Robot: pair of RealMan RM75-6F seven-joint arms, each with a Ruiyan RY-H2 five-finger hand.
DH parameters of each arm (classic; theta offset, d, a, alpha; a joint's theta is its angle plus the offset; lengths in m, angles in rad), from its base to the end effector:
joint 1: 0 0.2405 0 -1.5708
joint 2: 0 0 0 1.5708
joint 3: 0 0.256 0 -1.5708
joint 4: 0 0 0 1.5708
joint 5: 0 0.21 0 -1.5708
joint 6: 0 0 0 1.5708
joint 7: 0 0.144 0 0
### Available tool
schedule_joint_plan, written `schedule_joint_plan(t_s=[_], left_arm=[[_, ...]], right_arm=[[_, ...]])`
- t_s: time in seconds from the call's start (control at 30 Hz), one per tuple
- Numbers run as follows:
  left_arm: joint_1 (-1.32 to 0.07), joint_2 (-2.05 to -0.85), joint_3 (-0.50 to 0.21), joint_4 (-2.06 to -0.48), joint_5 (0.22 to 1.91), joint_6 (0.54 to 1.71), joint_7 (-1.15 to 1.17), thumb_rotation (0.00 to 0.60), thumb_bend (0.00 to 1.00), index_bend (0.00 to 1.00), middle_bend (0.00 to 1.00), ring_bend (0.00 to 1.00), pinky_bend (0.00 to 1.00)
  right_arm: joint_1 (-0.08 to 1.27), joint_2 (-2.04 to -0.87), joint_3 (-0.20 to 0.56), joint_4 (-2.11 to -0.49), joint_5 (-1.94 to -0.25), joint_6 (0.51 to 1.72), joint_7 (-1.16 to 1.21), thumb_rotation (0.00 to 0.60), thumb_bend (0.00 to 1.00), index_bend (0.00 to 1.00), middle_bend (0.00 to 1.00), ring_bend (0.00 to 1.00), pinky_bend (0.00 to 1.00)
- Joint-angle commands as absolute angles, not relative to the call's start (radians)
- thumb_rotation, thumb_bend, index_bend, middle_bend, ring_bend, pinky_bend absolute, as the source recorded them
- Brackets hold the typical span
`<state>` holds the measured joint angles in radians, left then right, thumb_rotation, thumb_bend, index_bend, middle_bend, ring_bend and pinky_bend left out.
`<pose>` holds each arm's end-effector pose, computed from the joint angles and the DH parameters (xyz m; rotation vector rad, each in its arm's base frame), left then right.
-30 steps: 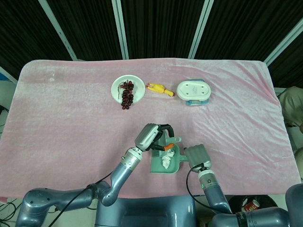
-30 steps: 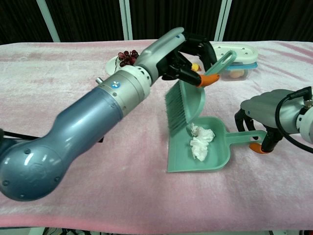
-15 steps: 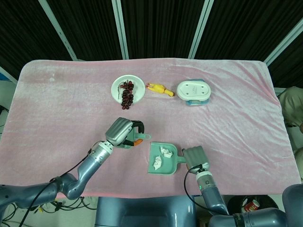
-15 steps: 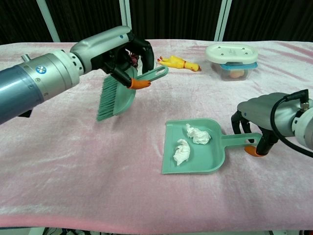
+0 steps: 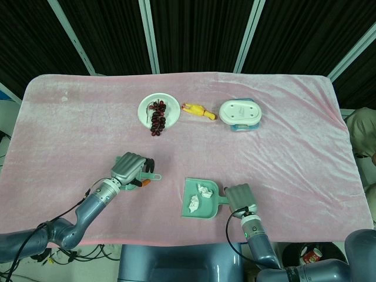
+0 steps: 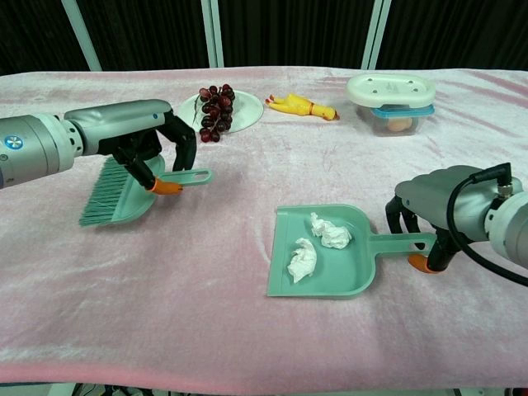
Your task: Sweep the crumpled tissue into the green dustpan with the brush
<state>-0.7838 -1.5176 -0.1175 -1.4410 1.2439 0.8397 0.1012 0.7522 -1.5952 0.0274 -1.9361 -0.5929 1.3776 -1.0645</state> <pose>-0.1480 0.3394 -0.0267 -2.0326 -1.0509 -0.9445 -0.1413 -0.2502 -0.0278 1.8761 -0.9120 0.3973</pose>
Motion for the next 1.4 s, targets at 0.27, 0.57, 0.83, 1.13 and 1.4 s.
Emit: schedule_joint_plan(t_s=[0.27, 0.57, 0.83, 1.13, 1.4], left_arm=[[-0.774, -1.478, -0.074, -1.439, 1.133, 0.788, 0.207, 0.6, 0.13, 0.47, 0.46, 0.89, 1.0], [-0.753, -1.456, -0.087, -1.456, 1.135, 0.823, 0.176, 0.6, 0.0, 0.17, 0.31, 0.89, 1.0], [-0.734, -1.422, -0.096, -1.486, 1.177, 0.859, 0.134, 0.6, 0.0, 0.17, 0.31, 0.89, 1.0], [-0.715, -1.386, -0.103, -1.534, 1.169, 0.883, 0.13, 0.6, 0.0, 0.16, 0.31, 0.89, 1.0], [-0.671, -1.346, -0.082, -1.594, 1.196, 0.954, 0.155, 0.6, 0.0, 0.17, 0.31, 0.89, 1.0]], right_arm=[[0.75, -1.599, 0.025, -1.929, -0.592, 1.378, -1.068, 0.6, 0.47, 0.69, 0.68, 0.71, 0.81], [0.75, -1.597, 0.033, -1.903, -0.594, 1.368, -1.061, 0.6, 0.47, 0.69, 0.68, 0.71, 0.81], [0.754, -1.588, 0.039, -1.867, -0.603, 1.352, -1.055, 0.6, 0.47, 0.65, 0.58, 0.68, 0.81], [0.754, -1.572, 0.044, -1.865, -0.58, 1.357, -1.074, 0.6, 0.4, 0.47, 0.39, 0.67, 0.81], [0.748, -1.556, 0.04, -1.887, -0.566, 1.38, -1.089, 0.6, 0.33, 0.23, 0.26, 0.66, 0.81]])
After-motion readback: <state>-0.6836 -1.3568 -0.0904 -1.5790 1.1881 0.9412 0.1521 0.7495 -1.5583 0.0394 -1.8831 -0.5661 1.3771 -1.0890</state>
